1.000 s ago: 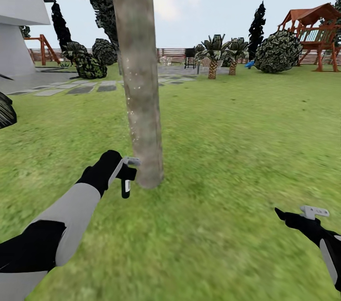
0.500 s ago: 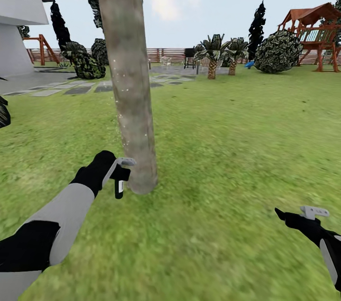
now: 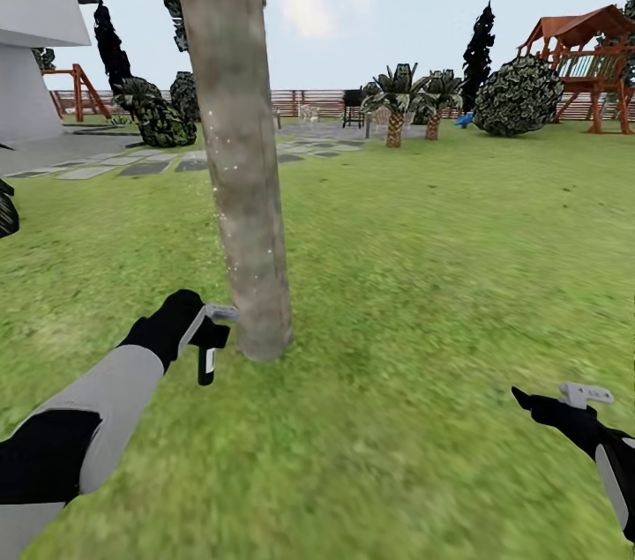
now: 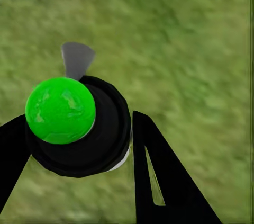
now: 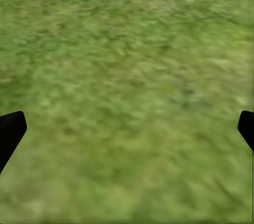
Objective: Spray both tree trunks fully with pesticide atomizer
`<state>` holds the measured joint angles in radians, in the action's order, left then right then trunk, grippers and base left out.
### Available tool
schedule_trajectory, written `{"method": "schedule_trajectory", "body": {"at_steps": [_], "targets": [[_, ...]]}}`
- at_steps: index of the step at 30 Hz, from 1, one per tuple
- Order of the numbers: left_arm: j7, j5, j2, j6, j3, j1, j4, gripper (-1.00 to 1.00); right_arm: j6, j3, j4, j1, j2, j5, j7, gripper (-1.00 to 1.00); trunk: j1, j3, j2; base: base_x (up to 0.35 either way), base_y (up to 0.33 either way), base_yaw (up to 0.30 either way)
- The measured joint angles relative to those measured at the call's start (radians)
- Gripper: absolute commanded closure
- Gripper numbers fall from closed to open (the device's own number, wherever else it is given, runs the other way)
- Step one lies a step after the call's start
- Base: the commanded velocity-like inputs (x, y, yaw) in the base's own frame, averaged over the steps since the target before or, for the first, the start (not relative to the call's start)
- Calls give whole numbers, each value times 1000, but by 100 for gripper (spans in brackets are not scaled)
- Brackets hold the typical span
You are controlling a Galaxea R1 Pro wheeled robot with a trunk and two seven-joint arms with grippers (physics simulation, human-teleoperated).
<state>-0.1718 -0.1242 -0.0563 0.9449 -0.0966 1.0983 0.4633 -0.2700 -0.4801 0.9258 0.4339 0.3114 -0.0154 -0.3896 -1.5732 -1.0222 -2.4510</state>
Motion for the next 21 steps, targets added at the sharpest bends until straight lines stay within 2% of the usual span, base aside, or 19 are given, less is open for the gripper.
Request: {"method": "schedule_trajectory", "body": {"at_steps": [9, 15, 21], "targets": [[0, 0, 3, 0, -1, 0, -12, 100, 0, 0, 0, 0, 0, 0, 0, -100, 0, 0, 0, 24, -243, 0], [0, 2, 3, 0, -1, 0, -12, 100, 0, 0, 0, 0, 0, 0, 0, -100, 0, 0, 0, 7, -87, 0], [0, 3, 3, 0, 0, 0, -12, 100, 0, 0, 0, 0, 0, 0, 0, -100, 0, 0, 0, 0, -290, 0]]}}
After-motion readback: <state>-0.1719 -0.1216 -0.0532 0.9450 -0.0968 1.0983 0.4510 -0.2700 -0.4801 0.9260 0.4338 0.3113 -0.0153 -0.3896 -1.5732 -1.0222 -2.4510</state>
